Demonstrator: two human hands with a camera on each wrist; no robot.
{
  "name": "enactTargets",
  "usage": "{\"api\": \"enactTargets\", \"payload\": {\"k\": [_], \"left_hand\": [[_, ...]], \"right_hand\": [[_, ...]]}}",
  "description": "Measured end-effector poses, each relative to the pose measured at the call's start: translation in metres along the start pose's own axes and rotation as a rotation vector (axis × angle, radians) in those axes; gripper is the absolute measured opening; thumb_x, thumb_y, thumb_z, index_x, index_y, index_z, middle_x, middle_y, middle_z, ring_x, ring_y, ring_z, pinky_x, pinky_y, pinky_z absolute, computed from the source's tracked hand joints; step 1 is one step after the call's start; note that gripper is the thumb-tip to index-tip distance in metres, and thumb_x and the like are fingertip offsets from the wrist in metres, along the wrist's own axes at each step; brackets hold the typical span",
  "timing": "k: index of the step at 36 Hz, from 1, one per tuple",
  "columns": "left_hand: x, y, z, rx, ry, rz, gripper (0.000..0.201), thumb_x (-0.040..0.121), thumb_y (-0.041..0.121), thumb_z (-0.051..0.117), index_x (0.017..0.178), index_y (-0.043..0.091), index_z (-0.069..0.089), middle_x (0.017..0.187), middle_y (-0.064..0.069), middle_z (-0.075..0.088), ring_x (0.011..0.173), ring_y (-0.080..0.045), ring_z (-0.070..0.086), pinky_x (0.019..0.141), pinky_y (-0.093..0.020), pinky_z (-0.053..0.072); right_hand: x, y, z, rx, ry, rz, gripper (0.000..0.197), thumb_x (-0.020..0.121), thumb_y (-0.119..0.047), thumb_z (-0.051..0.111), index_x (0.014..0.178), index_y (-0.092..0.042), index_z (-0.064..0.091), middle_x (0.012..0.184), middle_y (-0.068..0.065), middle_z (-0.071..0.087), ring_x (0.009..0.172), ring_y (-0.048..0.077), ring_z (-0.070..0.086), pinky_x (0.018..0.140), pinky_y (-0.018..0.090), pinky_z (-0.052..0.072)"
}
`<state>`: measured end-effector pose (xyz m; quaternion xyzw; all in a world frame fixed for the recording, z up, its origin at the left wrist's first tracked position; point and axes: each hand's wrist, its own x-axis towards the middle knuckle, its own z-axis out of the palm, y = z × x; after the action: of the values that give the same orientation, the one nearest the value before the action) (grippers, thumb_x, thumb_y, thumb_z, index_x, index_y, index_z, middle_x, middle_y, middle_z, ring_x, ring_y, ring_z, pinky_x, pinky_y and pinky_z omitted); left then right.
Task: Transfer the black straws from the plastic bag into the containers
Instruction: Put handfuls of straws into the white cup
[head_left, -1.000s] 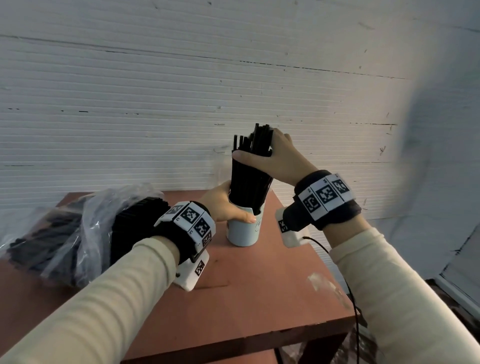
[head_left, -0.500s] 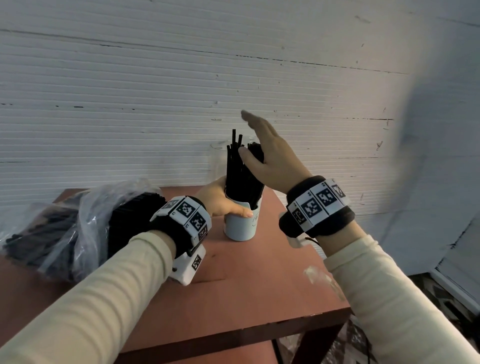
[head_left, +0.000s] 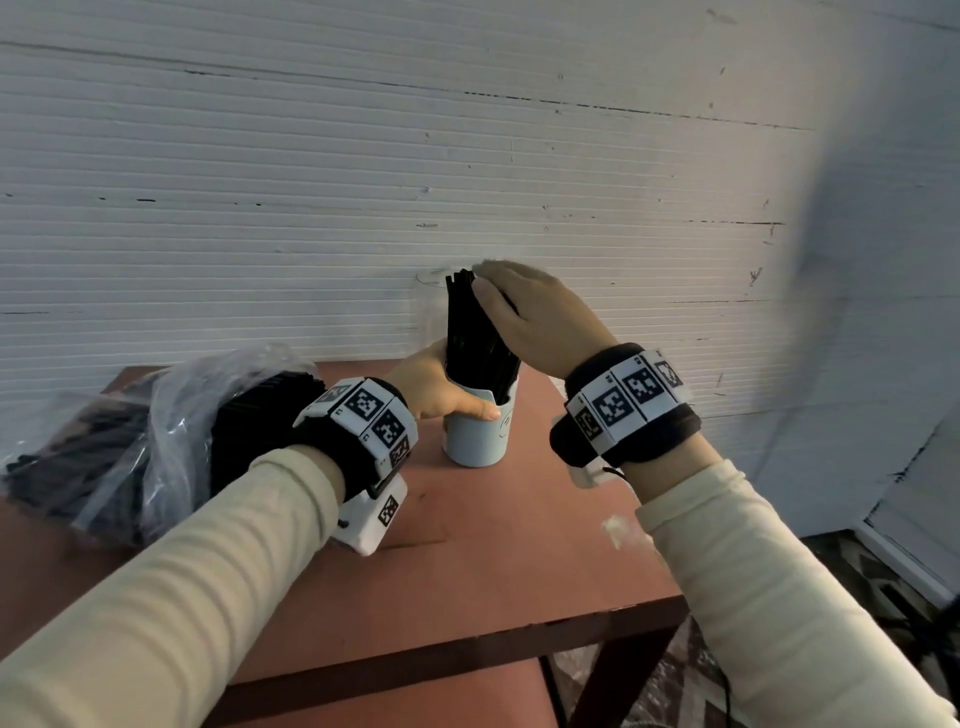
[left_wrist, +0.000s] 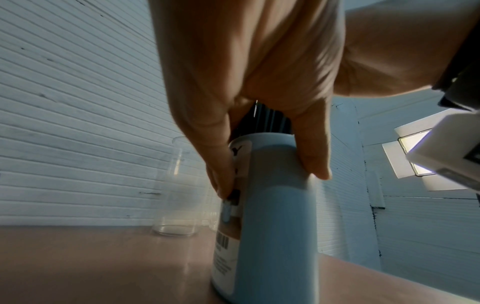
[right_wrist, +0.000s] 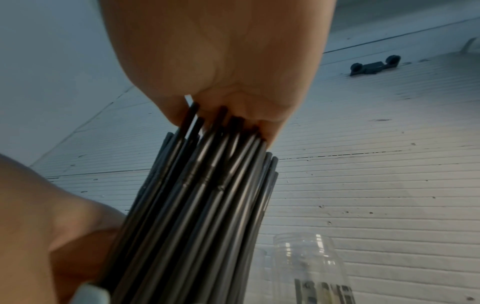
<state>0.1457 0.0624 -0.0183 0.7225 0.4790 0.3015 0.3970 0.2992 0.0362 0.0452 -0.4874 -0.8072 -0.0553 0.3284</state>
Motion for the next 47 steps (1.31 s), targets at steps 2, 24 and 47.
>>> {"api": "enactTargets", "payload": {"k": [2, 24, 47], "left_hand": [[-0.003, 0.003, 0.002, -0.009, -0.005, -0.021, 0.072, 0.058, 0.021, 0.093, 0.12, 0.024, 0.056, 0.115, 0.007, 0.066, 0.11, -0.013, 0.062, 0.101, -0.038, 0.049], [-0.125, -0.006, -0.105, 0.305, 0.666, 0.03, 0.014, 0.081, 0.017, 0.065, 0.086, 0.03, 0.067, 0.084, 0.008, 0.061, 0.076, -0.014, 0.058, 0.071, -0.029, 0.044], [-0.158, -0.058, -0.157, 0.342, 0.513, -0.035, 0.03, 0.091, 0.004, 0.054, 0.106, 0.024, 0.069, 0.095, 0.001, 0.067, 0.033, 0.001, 0.044, 0.037, -0.009, 0.031]], "right_hand": [[0.0, 0.0, -0.002, 0.028, -0.007, 0.019, 0.043, 0.104, -0.034, 0.034, 0.139, -0.013, 0.049, 0.144, 0.003, 0.05, 0.134, 0.018, 0.042, 0.109, 0.027, 0.031], [-0.017, -0.097, 0.043, 0.322, -0.015, -0.17, 0.017, 0.092, -0.018, 0.055, 0.104, -0.011, 0.065, 0.098, 0.001, 0.063, 0.088, 0.012, 0.057, 0.08, 0.021, 0.045], [0.001, -0.161, 0.107, 0.191, -0.5, -0.234, 0.022, 0.092, -0.024, 0.061, 0.108, -0.012, 0.069, 0.112, 0.003, 0.063, 0.101, 0.017, 0.056, 0.087, 0.022, 0.042]]}}
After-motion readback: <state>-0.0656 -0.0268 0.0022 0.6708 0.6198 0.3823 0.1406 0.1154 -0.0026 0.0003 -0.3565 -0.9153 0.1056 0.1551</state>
